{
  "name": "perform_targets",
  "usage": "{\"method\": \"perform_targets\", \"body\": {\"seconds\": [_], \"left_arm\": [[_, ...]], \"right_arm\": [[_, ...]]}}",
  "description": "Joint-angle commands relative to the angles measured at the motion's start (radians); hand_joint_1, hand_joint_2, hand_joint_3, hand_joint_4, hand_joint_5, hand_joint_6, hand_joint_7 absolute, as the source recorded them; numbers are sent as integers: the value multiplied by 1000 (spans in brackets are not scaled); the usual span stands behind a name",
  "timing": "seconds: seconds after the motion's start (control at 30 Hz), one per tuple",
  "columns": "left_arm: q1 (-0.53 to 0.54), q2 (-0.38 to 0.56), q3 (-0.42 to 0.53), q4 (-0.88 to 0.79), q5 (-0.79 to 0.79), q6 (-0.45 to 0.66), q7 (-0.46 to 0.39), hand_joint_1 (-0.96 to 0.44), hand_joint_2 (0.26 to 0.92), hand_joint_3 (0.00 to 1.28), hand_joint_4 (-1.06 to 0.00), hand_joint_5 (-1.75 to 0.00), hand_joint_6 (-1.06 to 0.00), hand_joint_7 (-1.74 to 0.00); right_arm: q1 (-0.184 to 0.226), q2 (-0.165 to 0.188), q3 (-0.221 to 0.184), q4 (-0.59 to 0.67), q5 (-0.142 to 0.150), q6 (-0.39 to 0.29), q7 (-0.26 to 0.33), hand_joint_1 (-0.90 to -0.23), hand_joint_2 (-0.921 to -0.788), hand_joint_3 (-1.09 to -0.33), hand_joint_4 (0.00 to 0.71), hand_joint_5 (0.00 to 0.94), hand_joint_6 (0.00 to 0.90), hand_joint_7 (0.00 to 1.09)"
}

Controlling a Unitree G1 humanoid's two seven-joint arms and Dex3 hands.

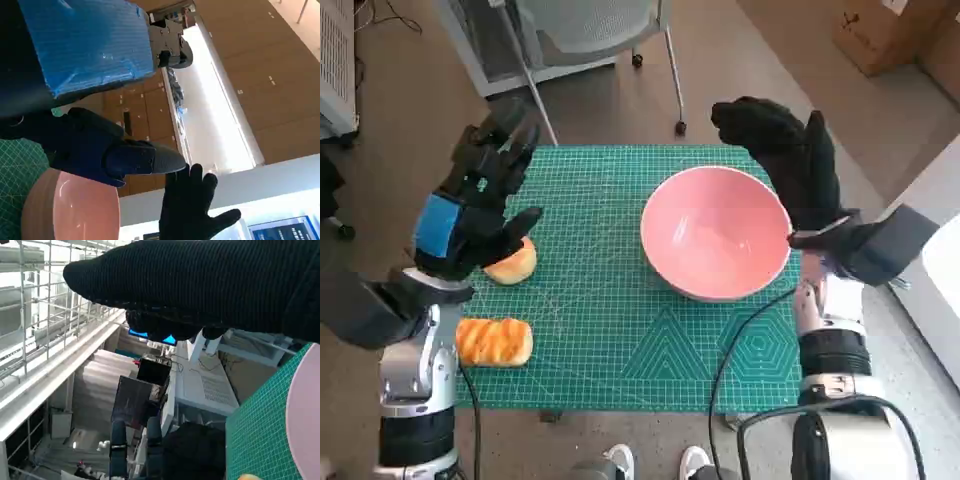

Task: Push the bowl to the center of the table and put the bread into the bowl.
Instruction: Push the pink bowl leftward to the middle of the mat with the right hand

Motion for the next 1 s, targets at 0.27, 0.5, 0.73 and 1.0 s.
{"method": "perform_targets", "body": {"seconds": [0.27,0.5,0.73,1.0], "left_arm": [[-10,5,-7,-27,-3,25,4,-547,921,319,-120,0,1,-386],[-5,7,-8,-33,5,25,6,-558,921,322,-120,-1,1,-384],[-1,7,-10,-42,8,28,9,-567,921,323,-121,-1,1,-385],[6,3,-14,-58,10,34,15,-568,921,325,-123,-2,1,-388]], "right_arm": [[21,-6,7,16,-8,11,-2,-702,-921,-686,192,0,347,7],[24,-4,10,9,-7,15,-2,-698,-921,-688,191,0,346,6],[26,-5,12,4,-2,21,2,-692,-921,-686,191,0,346,6],[18,-31,-6,39,10,11,20,-690,-921,-680,190,0,346,5]]}}
